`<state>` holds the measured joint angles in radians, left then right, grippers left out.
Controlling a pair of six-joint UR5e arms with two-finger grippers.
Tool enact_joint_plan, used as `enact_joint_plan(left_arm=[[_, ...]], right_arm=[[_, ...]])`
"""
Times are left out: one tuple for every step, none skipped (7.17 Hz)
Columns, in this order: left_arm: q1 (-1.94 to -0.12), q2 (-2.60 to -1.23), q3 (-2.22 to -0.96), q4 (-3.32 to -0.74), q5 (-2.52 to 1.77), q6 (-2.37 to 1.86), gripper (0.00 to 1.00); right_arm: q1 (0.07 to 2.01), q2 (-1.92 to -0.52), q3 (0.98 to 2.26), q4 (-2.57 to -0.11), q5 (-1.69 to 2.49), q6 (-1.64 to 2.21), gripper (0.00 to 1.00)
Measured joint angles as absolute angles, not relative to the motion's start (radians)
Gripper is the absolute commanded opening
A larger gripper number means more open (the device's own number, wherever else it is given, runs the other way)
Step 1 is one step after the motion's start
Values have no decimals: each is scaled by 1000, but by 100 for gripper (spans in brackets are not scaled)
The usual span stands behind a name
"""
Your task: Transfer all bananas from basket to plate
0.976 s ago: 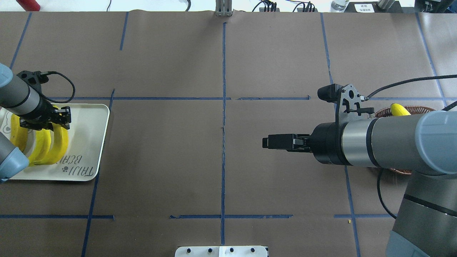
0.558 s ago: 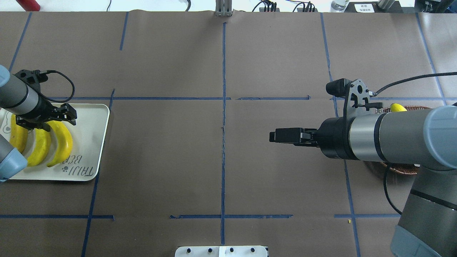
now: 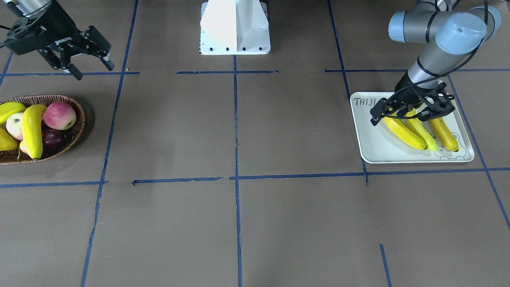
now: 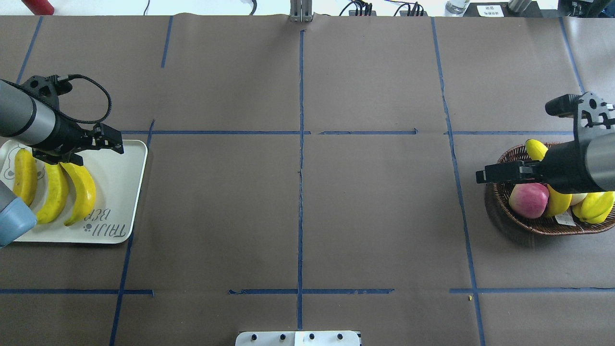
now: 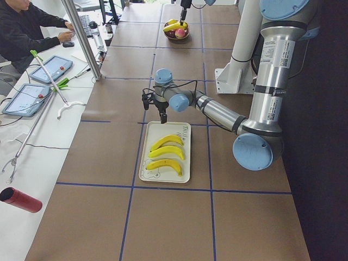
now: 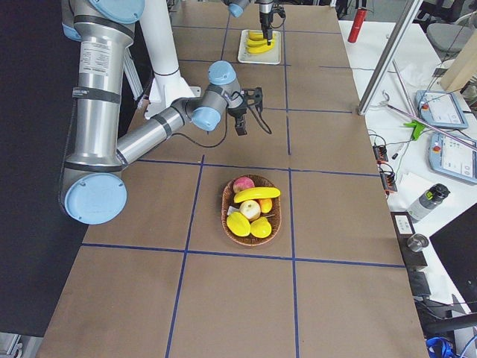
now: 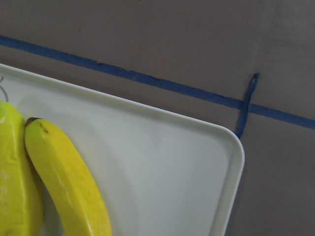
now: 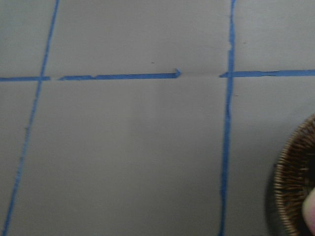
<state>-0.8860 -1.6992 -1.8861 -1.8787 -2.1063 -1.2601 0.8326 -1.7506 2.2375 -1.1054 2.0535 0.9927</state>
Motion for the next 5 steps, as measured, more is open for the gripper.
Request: enact_joint_plan(left_arm=[[-883, -1717, -1896, -1878, -2107, -1303, 100], [-882, -1731, -1899, -1878, -2107, -1326, 100], [-878, -1740, -1900, -1878, -2107, -1338, 100], [-872, -1749, -1900, -1878, -2107, -1349, 100], [-863, -1757, -1900, -1878, -2106, -1362, 100]], right_arm=[[875, -1807, 2203, -1104, 2070, 859, 100], [911, -1841, 2161, -1104, 2079, 763, 99], [945, -1858, 2115, -1103, 2094, 708, 99], [980, -1860, 2060, -1100, 2125, 675, 99], [1007, -1850, 2009, -1101, 2157, 657, 99]])
